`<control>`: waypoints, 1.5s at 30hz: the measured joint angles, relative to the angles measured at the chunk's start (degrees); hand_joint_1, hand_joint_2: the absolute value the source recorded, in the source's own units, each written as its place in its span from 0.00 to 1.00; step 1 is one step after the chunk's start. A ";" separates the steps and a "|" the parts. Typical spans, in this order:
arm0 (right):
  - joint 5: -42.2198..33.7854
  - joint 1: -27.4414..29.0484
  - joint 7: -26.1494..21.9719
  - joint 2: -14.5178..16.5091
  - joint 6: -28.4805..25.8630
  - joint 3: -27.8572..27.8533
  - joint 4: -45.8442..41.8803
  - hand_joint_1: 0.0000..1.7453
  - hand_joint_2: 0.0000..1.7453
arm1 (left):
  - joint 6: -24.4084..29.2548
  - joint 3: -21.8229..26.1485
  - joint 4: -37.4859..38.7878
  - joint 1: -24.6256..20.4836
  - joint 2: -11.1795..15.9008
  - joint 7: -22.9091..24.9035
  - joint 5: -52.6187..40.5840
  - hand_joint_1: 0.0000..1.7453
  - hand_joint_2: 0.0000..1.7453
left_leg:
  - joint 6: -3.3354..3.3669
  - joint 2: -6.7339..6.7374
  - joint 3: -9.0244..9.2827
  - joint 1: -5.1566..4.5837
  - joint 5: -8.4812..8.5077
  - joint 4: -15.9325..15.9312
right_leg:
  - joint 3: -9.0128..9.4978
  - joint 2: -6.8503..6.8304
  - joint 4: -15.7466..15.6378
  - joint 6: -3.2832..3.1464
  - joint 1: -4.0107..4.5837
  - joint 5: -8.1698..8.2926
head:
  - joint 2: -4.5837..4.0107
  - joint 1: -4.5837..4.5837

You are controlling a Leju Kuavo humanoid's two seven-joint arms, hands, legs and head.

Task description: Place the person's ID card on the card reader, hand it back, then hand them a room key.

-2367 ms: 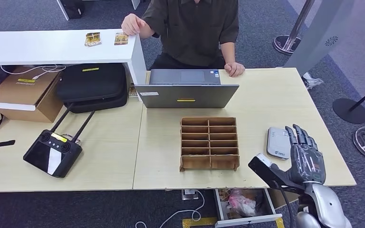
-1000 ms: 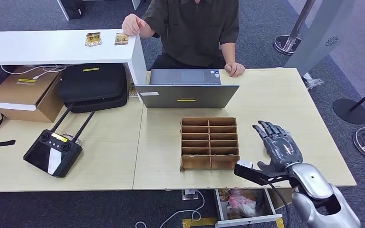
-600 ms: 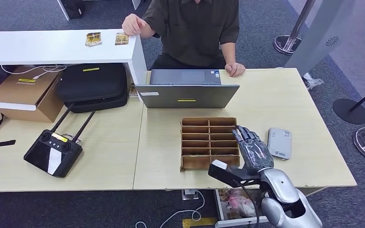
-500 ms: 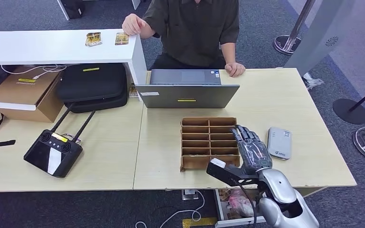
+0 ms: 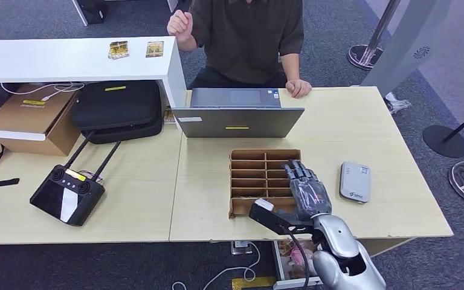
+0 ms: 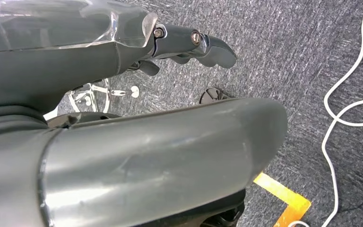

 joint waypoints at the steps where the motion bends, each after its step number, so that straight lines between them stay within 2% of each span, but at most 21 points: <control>1: 0.00 -0.01 0.00 0.10 0.00 0.00 0.05 0.00 1.00 | 0.00 0.00 0.00 -0.01 0.00 0.00 0.00 0.00 0.00 | 0.00 0.00 0.00 0.00 0.00 0.00 | 0.00 0.00 0.00 0.00 0.00 0.00 | 0.00 0.01; 9: 0.38 0.01 0.08 1.14 -0.04 -0.02 0.54 0.01 1.00 | 0.23 0.00 0.00 -0.23 -0.07 -0.01 -0.43 0.00 0.00 | 0.00 0.00 0.01 0.00 0.00 0.00 | 0.00 0.00 0.00 0.00 0.00 0.00 | 0.00 0.00; 10: 0.61 0.07 0.15 1.27 -0.05 -0.06 0.55 0.09 1.00 | 0.25 0.00 0.00 -0.27 -0.07 0.00 -0.46 0.00 0.00 | 0.00 0.00 0.01 0.00 0.00 0.00 | 0.00 0.00 0.00 0.00 0.00 0.00 | 0.00 0.00; 13: 1.54 0.41 0.49 1.68 -0.07 -0.42 0.38 0.70 1.00 | 0.26 0.00 0.00 -0.31 -0.07 0.00 -0.50 0.00 0.00 | 0.00 0.00 0.01 0.00 0.00 0.00 | 0.00 0.00 0.00 0.00 0.00 0.00 | 0.00 0.00; 14: 1.75 0.57 0.57 1.78 -0.08 -0.63 0.22 0.80 1.00 | 0.24 0.00 0.00 -0.30 -0.07 0.00 -0.50 0.00 0.00 | 0.00 0.00 0.01 0.00 0.00 0.00 | -0.01 0.00 0.00 0.00 0.00 0.00 | 0.00 0.00; 15: 1.88 0.72 0.61 1.85 -0.09 -0.85 -0.02 0.76 1.00 | 0.22 0.00 0.00 -0.30 -0.07 0.01 -0.51 0.00 0.00 | 0.00 0.00 0.01 0.00 0.00 0.00 | -0.01 0.00 0.00 0.00 0.00 0.00 | 0.00 0.00; 18: 2.25 1.33 0.63 1.91 -0.15 -1.46 -0.96 0.39 1.00 | 0.14 0.00 -0.01 -0.28 -0.07 0.00 -0.69 0.00 0.00 | 0.00 0.00 0.01 0.00 0.00 0.00 | 0.00 0.00 -0.01 0.00 0.00 0.00 | 0.00 0.00; 19: 2.37 1.59 0.63 1.93 -0.15 -1.67 -1.25 0.29 1.00 | 0.10 0.00 -0.01 -0.27 -0.07 0.00 -0.79 0.00 0.00 | 0.00 0.00 0.01 0.00 0.00 0.00 | 0.00 0.00 -0.01 0.00 0.00 0.00 | 0.00 0.01; 21: 2.46 2.09 0.63 1.97 -0.15 -2.11 -1.70 0.19 1.00 | -0.02 0.00 0.00 -0.25 -0.05 0.00 -0.96 0.00 0.00 | 0.00 0.00 0.00 0.00 0.00 0.00 | 0.00 0.00 -0.01 0.00 0.00 0.00 | 0.00 0.01; 26: 2.47 2.92 0.30 1.98 -0.22 -2.93 -2.45 0.19 1.00 | -0.17 0.00 0.00 -0.23 -0.03 0.15 -1.11 0.00 0.00 | 0.00 0.01 0.01 0.00 0.00 0.00 | 0.00 0.00 -0.01 0.00 0.00 0.00 | 0.00 0.00; 32: 2.25 3.43 -0.68 2.01 -0.18 -3.69 -3.15 0.26 1.00 | -0.17 0.00 0.00 -0.17 0.00 0.19 -1.09 0.00 0.00 | 0.00 0.00 0.01 0.00 0.00 0.00 | 0.00 0.00 -0.01 0.00 0.00 0.00 | 0.00 0.00; 33: 2.09 3.48 -0.87 2.01 -0.16 -3.77 -3.22 0.23 1.00 | -0.17 0.00 0.00 -0.15 0.00 0.22 -1.07 0.00 0.00 | 0.00 0.00 0.01 0.00 0.00 0.00 | 0.00 0.00 -0.01 0.00 0.00 0.00 | 0.00 0.00; 36: 1.64 3.62 -1.28 2.02 -0.13 -3.95 -3.37 0.03 1.00 | -0.17 0.00 0.00 -0.08 0.01 0.38 -0.99 0.00 0.00 | 0.00 0.00 0.01 0.00 0.00 0.00 | 0.00 0.00 -0.01 0.00 0.00 0.00 | 0.00 0.01; 37: 1.55 3.65 -1.39 2.03 -0.13 -4.01 -3.39 0.00 1.00 | -0.17 0.00 0.00 -0.06 0.02 0.40 -0.98 0.00 0.00 | 0.00 0.00 0.01 0.00 0.00 0.00 | 0.00 0.00 -0.01 0.00 0.00 0.00 | 0.00 0.01; 45: 1.16 3.87 -1.70 2.04 0.02 -4.20 -3.42 0.00 1.00 | -0.20 0.00 0.00 0.06 0.04 0.45 -1.00 0.00 0.00 | 0.00 0.00 0.01 0.00 0.00 0.00 | 0.00 0.00 -0.01 0.00 0.00 0.00 | 0.00 0.01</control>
